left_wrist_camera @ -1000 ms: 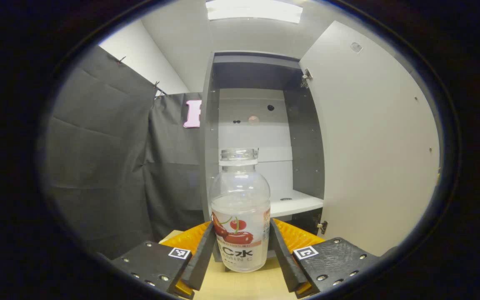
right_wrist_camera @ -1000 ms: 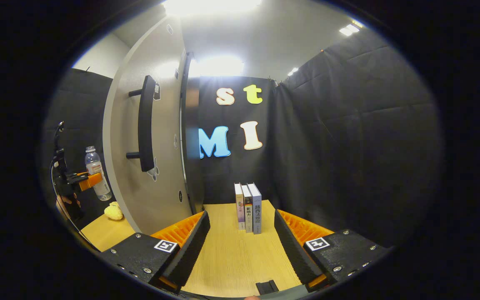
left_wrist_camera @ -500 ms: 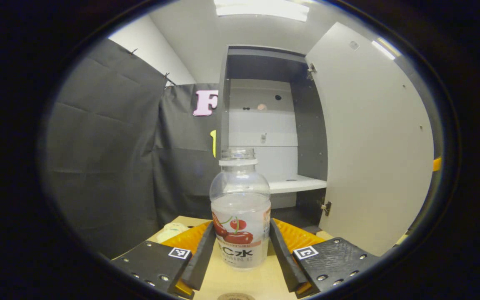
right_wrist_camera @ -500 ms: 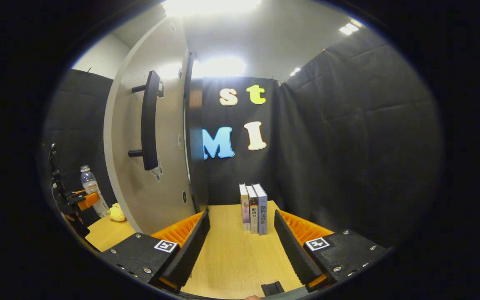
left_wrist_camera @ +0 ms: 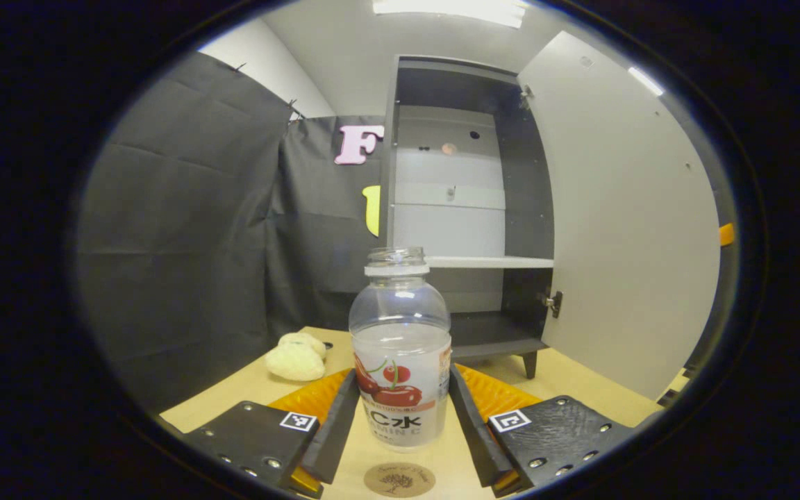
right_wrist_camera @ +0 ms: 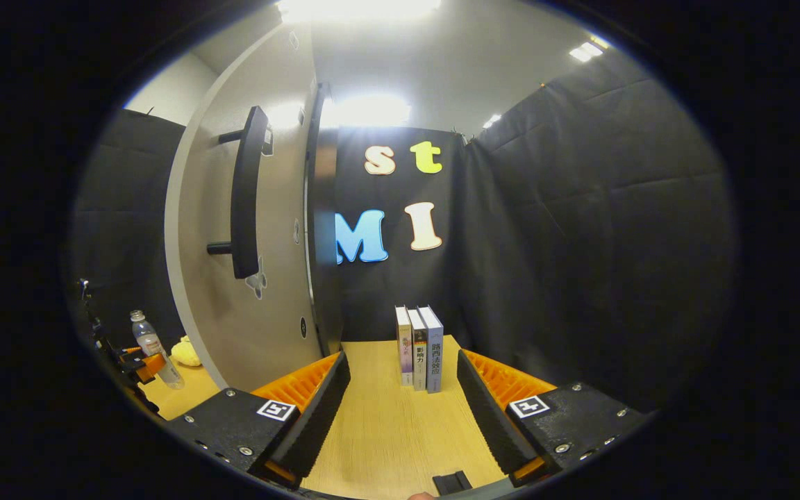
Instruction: Open the cabinet door with the right hand, grasp the bottle in the cabinet with the left hand and place it on the coaster, then close the cabinet door with the right hand.
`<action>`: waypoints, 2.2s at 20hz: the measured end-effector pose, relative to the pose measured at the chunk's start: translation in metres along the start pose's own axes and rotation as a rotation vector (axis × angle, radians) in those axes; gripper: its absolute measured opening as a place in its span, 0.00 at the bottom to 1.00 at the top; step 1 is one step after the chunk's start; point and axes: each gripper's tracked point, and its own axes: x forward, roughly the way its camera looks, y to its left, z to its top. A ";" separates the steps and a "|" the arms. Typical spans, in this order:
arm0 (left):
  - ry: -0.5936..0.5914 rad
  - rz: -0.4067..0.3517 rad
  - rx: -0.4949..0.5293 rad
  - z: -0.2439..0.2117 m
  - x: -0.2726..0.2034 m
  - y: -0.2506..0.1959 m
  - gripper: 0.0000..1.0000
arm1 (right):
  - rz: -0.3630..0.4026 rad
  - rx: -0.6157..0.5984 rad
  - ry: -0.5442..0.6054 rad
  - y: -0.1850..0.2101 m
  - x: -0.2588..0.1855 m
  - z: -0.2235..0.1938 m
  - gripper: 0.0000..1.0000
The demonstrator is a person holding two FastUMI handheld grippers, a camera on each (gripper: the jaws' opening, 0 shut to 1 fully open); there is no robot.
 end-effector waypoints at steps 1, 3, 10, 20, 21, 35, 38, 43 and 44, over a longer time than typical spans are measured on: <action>0.012 0.006 -0.003 -0.009 0.001 0.003 0.75 | 0.001 -0.011 0.000 0.000 0.000 0.000 0.95; 0.033 0.014 -0.008 -0.026 0.002 0.006 0.78 | -0.003 -0.029 -0.001 0.001 0.005 0.000 0.95; 0.114 0.022 -0.027 -0.090 0.006 0.008 0.78 | -0.012 -0.023 0.023 -0.001 0.012 -0.009 0.96; 0.160 0.030 -0.024 -0.133 -0.001 0.003 0.75 | 0.009 -0.059 0.048 0.010 0.026 -0.017 0.95; 0.162 0.033 -0.022 -0.133 -0.002 0.002 0.78 | 0.013 -0.060 0.051 0.012 0.027 -0.018 0.95; 0.173 0.087 -0.004 -0.122 -0.019 0.000 0.81 | 0.045 -0.052 0.048 0.019 0.033 -0.018 0.95; 0.159 0.082 0.003 -0.110 -0.022 -0.002 0.81 | 0.050 -0.044 0.051 0.020 0.036 -0.019 0.95; 0.139 0.082 0.012 -0.081 -0.028 -0.004 0.81 | 0.061 -0.018 0.037 0.022 0.035 -0.013 0.95; 0.135 0.083 0.016 -0.075 -0.030 -0.004 0.81 | 0.064 -0.015 0.033 0.022 0.035 -0.012 0.96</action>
